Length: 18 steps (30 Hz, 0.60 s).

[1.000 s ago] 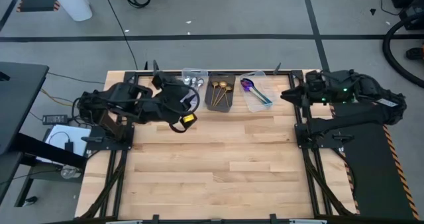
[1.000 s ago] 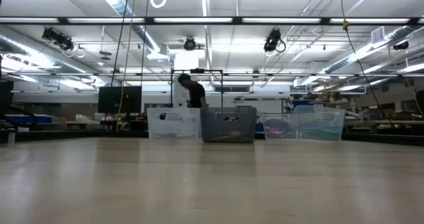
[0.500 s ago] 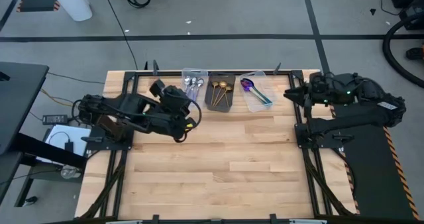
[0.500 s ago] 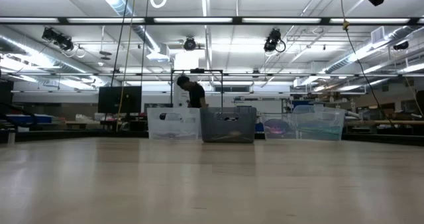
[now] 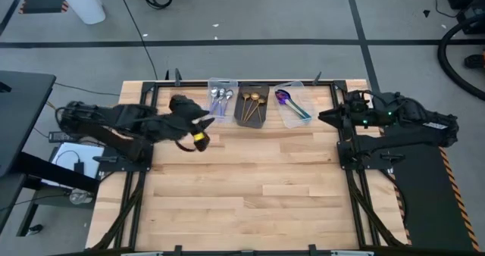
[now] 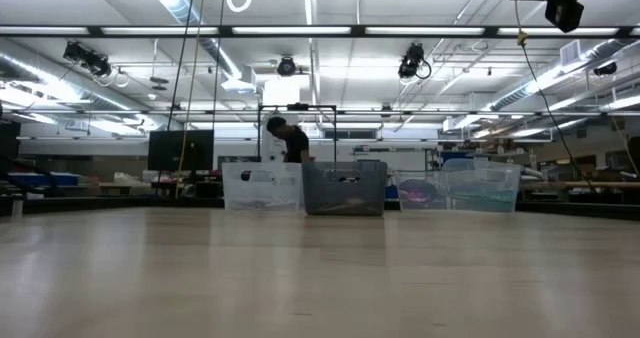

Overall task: Sort silverware by color (type)
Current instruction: Return to Home Position

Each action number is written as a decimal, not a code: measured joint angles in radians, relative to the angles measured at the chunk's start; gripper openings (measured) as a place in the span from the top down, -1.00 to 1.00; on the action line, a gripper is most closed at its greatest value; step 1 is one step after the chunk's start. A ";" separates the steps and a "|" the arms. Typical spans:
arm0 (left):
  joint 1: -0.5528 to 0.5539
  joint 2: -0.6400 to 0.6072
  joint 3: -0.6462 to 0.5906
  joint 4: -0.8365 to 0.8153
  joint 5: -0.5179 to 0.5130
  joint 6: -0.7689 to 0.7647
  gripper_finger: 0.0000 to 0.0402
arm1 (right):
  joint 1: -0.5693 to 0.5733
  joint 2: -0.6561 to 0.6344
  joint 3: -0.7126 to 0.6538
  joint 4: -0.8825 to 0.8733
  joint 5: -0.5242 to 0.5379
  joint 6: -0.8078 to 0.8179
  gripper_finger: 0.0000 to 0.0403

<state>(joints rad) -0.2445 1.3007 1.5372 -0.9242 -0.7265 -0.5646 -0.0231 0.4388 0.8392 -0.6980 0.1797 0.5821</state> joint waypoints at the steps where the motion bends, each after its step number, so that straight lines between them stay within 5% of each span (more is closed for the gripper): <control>1: 0.002 -0.040 -0.056 0.070 0.009 0.000 0.30 | 0.000 -0.004 -0.006 0.004 -0.002 0.003 0.49; 18: 0.002 -0.502 -0.934 1.070 0.102 -0.143 0.30 | 0.000 -0.014 -0.022 0.036 -0.147 0.070 0.49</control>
<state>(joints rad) -0.2420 0.7986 0.6029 0.1462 -0.6248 -0.7076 -0.0231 0.4248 0.8169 -0.6615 0.0322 0.6521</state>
